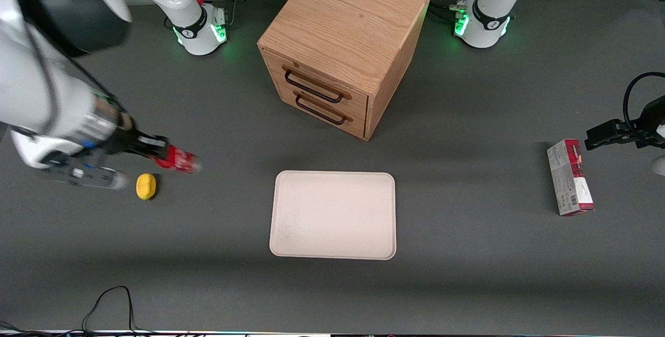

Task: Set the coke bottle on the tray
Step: 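Lift the bottle and carry it with the right gripper to the white tray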

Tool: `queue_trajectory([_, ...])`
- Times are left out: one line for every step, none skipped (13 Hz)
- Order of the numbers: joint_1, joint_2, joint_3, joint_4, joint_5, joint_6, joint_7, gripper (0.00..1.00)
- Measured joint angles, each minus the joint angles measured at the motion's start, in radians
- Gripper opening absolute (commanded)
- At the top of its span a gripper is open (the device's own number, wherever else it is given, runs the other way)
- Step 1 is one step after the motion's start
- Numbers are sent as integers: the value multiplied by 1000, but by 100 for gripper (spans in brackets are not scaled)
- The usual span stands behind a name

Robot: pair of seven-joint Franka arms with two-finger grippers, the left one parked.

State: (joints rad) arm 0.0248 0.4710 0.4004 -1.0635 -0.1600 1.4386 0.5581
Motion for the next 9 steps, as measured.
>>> queue_trajectory([-5, 66, 69, 36, -58, 7, 53, 0])
queue_trajectory([-9, 136, 152, 59, -140, 34, 104, 0])
queue_trajectory([-9, 207, 228, 70, -224, 79, 159, 0])
queue_trajectory([-6, 275, 290, 76, -293, 134, 214, 0])
queue_trajectory([-1, 337, 330, 82, -343, 189, 254, 0])
queue_trajectory([6, 389, 347, 86, -369, 245, 274, 0])
queue_trajectory([13, 432, 350, 91, -381, 300, 280, 0])
queue_trajectory([16, 462, 350, 96, -389, 342, 280, 0])
queue_trajectory([15, 487, 350, 99, -412, 373, 280, 0])
